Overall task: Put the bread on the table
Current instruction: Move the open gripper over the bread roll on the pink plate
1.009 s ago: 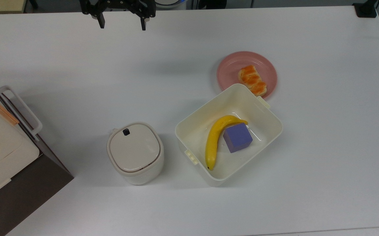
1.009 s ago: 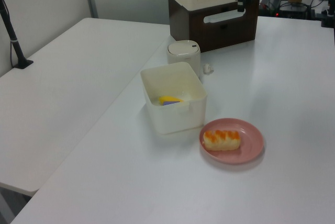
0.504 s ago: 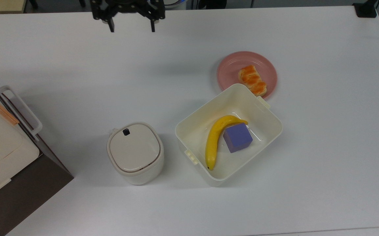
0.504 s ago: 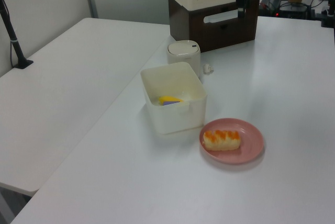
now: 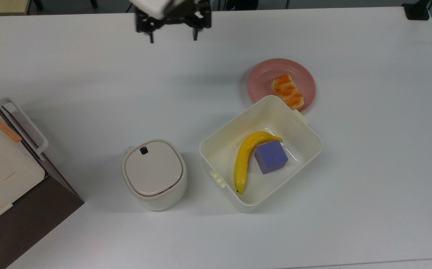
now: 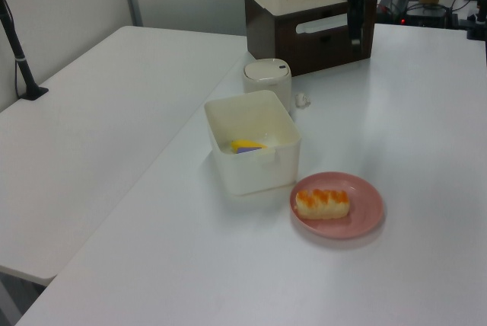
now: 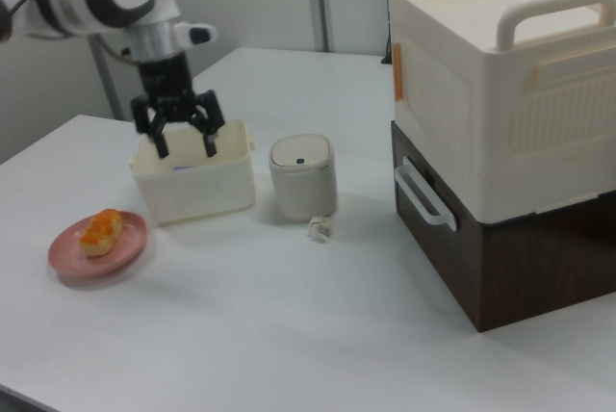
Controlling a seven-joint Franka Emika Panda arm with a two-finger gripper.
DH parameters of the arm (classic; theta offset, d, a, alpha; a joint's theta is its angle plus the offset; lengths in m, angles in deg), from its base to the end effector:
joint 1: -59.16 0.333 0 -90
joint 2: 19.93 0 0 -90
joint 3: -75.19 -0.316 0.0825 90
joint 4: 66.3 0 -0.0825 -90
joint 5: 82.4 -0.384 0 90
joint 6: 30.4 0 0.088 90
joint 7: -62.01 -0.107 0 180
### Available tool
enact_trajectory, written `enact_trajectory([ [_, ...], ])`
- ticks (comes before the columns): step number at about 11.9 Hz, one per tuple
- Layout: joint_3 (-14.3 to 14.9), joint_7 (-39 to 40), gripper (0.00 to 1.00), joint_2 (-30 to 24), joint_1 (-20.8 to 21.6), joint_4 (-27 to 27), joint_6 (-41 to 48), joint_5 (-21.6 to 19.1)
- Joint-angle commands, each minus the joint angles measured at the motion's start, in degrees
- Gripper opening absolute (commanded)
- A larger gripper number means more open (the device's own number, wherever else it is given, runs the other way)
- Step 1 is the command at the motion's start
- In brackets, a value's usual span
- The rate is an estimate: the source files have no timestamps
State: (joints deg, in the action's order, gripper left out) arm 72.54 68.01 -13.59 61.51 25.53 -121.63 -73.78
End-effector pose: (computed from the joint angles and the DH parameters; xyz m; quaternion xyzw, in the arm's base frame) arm 0.5825 0.0339 0.5494 0.9904 0.1016 -0.0609 0.0718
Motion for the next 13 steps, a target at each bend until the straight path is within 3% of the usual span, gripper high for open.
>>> enact_trajectory([
  [1, 0.46, 0.77, 1.0, -6.42, 5.9, 14.05, -6.92, 6.83],
  [7, 0.46, -1.33, 1.0, -6.43, 10.38, 18.82, -8.52, 8.86],
  [13, 0.11, -24.06, 1.0, -3.18, 16.8, 19.62, -18.26, 8.69],
])
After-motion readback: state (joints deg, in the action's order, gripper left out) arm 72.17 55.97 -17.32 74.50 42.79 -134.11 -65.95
